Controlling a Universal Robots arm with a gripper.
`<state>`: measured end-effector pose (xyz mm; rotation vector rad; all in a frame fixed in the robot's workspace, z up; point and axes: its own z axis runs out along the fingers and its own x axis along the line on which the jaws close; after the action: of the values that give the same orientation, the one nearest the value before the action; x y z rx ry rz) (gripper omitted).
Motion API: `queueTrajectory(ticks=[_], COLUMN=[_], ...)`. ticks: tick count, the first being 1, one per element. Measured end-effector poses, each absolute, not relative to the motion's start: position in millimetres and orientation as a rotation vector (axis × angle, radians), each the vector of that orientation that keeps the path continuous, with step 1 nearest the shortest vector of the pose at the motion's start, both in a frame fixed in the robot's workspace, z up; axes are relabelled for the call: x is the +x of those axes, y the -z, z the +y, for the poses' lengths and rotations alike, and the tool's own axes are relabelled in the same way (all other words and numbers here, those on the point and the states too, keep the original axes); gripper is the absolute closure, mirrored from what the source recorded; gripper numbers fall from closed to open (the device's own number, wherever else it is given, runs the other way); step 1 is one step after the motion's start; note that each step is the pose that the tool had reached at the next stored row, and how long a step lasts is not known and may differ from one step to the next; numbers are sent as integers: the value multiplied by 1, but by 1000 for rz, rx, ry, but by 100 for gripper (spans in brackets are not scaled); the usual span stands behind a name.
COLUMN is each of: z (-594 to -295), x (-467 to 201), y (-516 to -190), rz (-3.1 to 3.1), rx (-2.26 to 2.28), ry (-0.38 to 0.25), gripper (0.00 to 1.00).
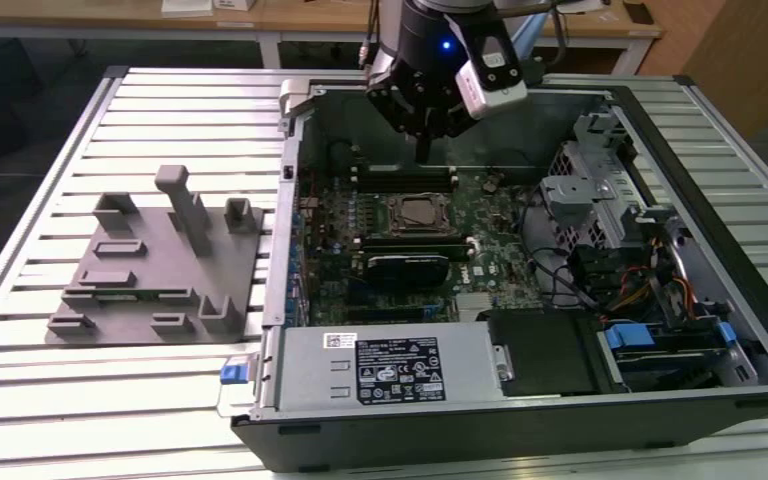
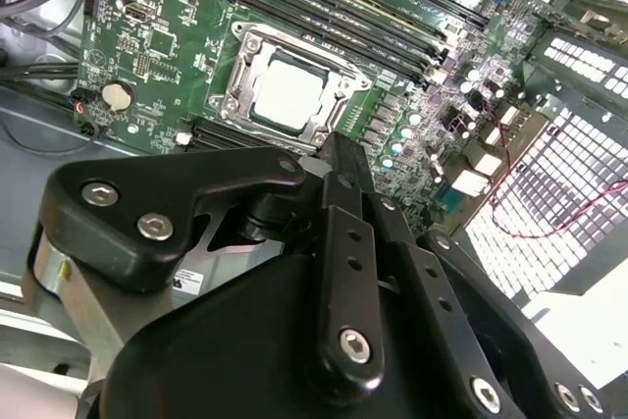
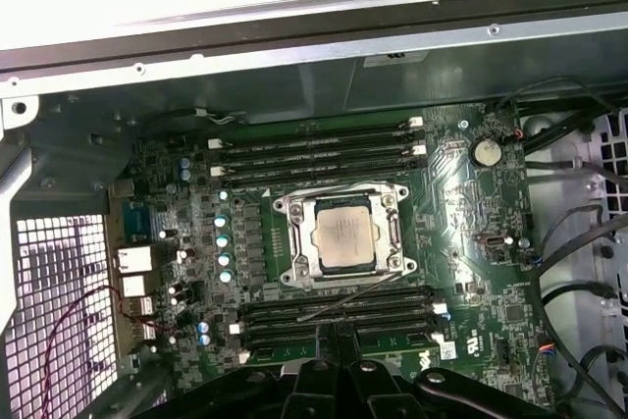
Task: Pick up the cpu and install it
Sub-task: 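Install the second cpu locking lever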
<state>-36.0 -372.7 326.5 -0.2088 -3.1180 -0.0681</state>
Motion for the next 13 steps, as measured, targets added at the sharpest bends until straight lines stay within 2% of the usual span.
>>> queueTrajectory(ticks=[13], z=[-373], x=[-36], y=[-321], rz=[-3118], rx=[-209], ry=[68], gripper=[89])
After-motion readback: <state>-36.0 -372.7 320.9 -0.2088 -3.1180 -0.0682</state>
